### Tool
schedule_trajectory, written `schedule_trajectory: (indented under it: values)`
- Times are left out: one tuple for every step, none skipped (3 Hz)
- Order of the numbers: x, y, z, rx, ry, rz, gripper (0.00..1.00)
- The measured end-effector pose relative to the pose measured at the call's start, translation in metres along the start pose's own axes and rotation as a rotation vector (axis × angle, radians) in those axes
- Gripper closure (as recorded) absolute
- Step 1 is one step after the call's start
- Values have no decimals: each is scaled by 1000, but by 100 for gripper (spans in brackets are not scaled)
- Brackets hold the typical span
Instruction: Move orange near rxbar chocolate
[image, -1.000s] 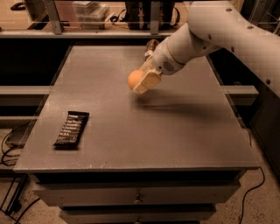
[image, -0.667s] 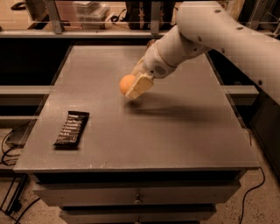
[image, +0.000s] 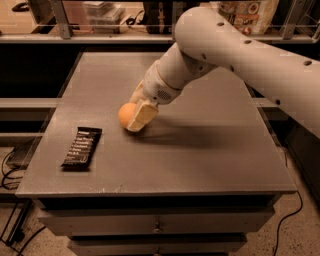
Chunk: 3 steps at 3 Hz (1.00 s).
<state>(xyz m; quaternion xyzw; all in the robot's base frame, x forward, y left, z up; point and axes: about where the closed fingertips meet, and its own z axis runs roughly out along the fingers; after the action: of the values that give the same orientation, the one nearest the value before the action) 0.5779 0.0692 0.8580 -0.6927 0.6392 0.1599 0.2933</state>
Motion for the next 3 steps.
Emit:
schedule_trajectory:
  values:
    - [-7,21,17,-70,-23,-29,83]
    - [-9,20,14,-71,-23,-29,59]
    - [-16,34,19,-119,-52,-48,35]
